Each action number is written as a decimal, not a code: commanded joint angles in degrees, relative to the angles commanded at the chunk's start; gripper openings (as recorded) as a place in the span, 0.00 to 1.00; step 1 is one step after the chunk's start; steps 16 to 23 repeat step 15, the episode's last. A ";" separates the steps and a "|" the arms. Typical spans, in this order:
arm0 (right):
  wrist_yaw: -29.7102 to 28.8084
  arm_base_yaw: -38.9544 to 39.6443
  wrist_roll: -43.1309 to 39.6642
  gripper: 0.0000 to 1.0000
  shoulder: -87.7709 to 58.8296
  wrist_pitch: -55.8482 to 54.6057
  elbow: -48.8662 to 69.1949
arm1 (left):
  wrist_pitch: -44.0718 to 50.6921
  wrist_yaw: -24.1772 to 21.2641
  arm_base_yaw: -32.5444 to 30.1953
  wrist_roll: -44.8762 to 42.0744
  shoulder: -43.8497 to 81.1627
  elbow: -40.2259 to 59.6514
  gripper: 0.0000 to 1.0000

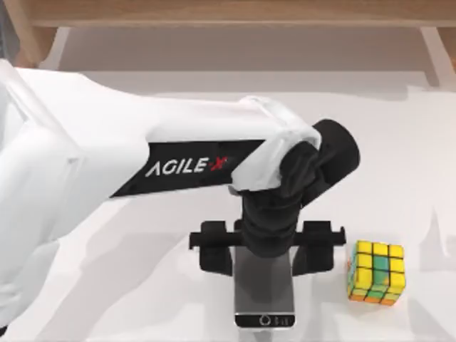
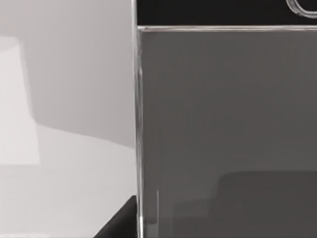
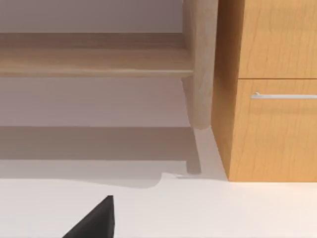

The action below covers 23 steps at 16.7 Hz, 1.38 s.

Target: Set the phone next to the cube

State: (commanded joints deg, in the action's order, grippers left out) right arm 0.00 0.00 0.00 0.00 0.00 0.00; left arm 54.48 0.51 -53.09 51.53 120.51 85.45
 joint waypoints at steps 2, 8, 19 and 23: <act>0.00 0.00 0.00 1.00 0.00 0.00 0.00 | 0.00 0.00 0.00 0.00 0.00 0.00 0.45; 0.00 0.00 0.00 1.00 0.00 0.00 0.00 | 0.00 0.00 0.00 0.00 0.00 0.00 0.90; 0.00 0.00 0.00 1.00 0.00 0.00 0.00 | 0.00 0.00 0.00 0.00 0.00 0.00 1.00; 0.00 0.00 0.00 1.00 0.00 0.00 0.00 | 0.00 0.00 0.00 0.00 0.00 0.00 1.00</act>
